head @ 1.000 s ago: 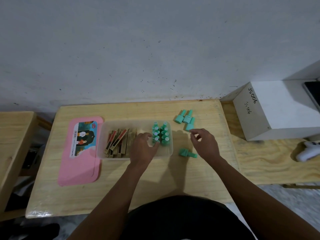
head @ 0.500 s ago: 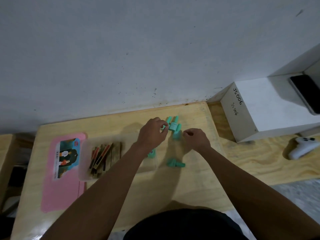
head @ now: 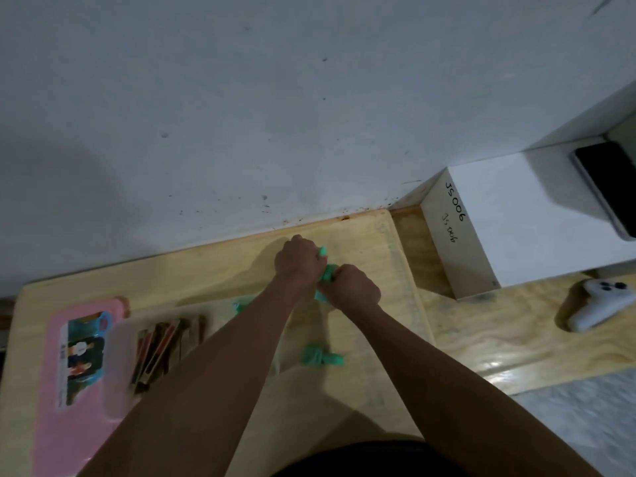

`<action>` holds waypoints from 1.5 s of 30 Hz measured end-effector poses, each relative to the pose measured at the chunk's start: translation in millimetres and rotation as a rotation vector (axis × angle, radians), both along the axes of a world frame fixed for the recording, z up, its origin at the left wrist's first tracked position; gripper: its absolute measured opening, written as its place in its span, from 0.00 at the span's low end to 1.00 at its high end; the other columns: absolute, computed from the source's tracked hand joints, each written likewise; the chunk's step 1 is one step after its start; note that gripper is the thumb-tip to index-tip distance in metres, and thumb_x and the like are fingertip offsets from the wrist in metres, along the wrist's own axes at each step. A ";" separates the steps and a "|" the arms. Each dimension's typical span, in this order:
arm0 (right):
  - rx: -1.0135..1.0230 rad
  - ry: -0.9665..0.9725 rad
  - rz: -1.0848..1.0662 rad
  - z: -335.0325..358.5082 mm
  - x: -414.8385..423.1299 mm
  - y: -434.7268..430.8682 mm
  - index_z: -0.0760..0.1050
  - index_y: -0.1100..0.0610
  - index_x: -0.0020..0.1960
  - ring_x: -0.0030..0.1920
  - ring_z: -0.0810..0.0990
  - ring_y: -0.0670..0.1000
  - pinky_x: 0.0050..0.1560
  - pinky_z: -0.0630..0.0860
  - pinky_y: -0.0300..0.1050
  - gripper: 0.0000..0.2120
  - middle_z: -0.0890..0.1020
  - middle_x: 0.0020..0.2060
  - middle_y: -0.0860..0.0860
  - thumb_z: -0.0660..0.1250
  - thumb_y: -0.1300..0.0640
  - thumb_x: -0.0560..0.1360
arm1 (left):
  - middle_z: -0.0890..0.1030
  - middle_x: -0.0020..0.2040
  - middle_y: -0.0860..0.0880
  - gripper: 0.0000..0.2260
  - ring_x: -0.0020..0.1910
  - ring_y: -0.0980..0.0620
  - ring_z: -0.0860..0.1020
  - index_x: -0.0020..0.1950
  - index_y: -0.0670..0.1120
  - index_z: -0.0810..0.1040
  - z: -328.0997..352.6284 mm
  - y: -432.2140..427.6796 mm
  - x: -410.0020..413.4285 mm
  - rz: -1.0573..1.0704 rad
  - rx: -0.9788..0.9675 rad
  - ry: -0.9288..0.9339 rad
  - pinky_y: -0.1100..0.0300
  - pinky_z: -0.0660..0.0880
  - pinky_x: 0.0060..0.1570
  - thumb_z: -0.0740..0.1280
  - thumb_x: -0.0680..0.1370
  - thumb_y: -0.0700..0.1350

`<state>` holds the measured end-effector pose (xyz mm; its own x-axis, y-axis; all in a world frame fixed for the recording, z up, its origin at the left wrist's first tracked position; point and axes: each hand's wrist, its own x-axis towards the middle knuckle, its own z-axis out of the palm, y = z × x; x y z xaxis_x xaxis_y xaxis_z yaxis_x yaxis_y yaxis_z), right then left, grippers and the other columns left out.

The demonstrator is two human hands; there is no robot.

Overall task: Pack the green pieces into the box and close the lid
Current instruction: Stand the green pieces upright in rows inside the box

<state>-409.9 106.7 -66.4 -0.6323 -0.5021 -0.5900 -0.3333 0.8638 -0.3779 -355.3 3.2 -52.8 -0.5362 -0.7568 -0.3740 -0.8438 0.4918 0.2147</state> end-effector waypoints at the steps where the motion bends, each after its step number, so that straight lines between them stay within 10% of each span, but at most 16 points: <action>1: 0.010 -0.003 -0.005 -0.3 -0.5 -0.3 0.76 0.53 0.55 0.48 0.82 0.53 0.46 0.76 0.47 0.24 0.82 0.47 0.50 0.67 0.36 0.68 | 0.76 0.55 0.46 0.17 0.53 0.46 0.77 0.55 0.46 0.82 -2.6 0.2 -1.7 0.016 0.000 -0.011 0.52 0.77 0.47 0.65 0.76 0.56; 14: -0.374 -0.263 -0.146 -0.4 -21.6 26.1 0.78 0.58 0.52 0.45 0.81 0.51 0.41 0.76 0.42 0.12 0.82 0.44 0.52 0.64 0.50 0.78 | 0.77 0.54 0.46 0.13 0.52 0.46 0.78 0.49 0.45 0.83 -2.3 -4.7 2.5 0.209 0.229 0.255 0.51 0.78 0.49 0.67 0.76 0.53; 19: -0.533 -0.601 -0.584 24.7 -21.7 32.8 0.75 0.55 0.57 0.50 0.77 0.51 0.55 0.80 0.53 0.10 0.77 0.50 0.54 0.57 0.55 0.81 | 0.83 0.47 0.46 0.13 0.45 0.49 0.80 0.51 0.41 0.83 21.9 1.3 20.9 0.229 0.323 0.496 0.60 0.73 0.42 0.68 0.77 0.50; 22: -0.576 -0.675 -0.737 41.6 -16.8 29.4 0.75 0.56 0.57 0.40 0.74 0.48 0.43 0.77 0.46 0.12 0.74 0.41 0.51 0.54 0.57 0.80 | 0.83 0.47 0.48 0.12 0.45 0.51 0.80 0.52 0.42 0.82 39.2 10.2 35.3 0.258 0.350 0.602 0.61 0.74 0.44 0.69 0.76 0.49; 27: -0.675 -0.684 -0.624 61.4 9.9 26.7 0.67 0.56 0.51 0.32 0.70 0.48 0.33 0.70 0.44 0.06 0.72 0.38 0.51 0.56 0.53 0.81 | 0.82 0.45 0.50 0.11 0.45 0.52 0.80 0.50 0.44 0.81 56.7 20.3 66.7 0.312 0.356 0.688 0.64 0.76 0.41 0.71 0.75 0.50; 34: -0.818 -0.754 -0.425 87.4 52.1 38.2 0.75 0.58 0.55 0.48 0.80 0.48 0.58 0.78 0.52 0.10 0.79 0.46 0.50 0.58 0.54 0.82 | 0.82 0.41 0.50 0.11 0.39 0.55 0.79 0.46 0.43 0.82 79.1 30.3 124.9 0.368 0.326 0.761 0.71 0.71 0.33 0.71 0.75 0.51; 45: -0.757 -0.484 -0.165 93.7 92.4 43.0 0.75 0.49 0.57 0.51 0.79 0.45 0.52 0.78 0.41 0.08 0.79 0.50 0.44 0.60 0.50 0.81 | 0.81 0.43 0.50 0.09 0.41 0.53 0.79 0.46 0.46 0.81 86.4 36.6 186.1 0.443 0.304 0.818 0.67 0.72 0.35 0.71 0.74 0.51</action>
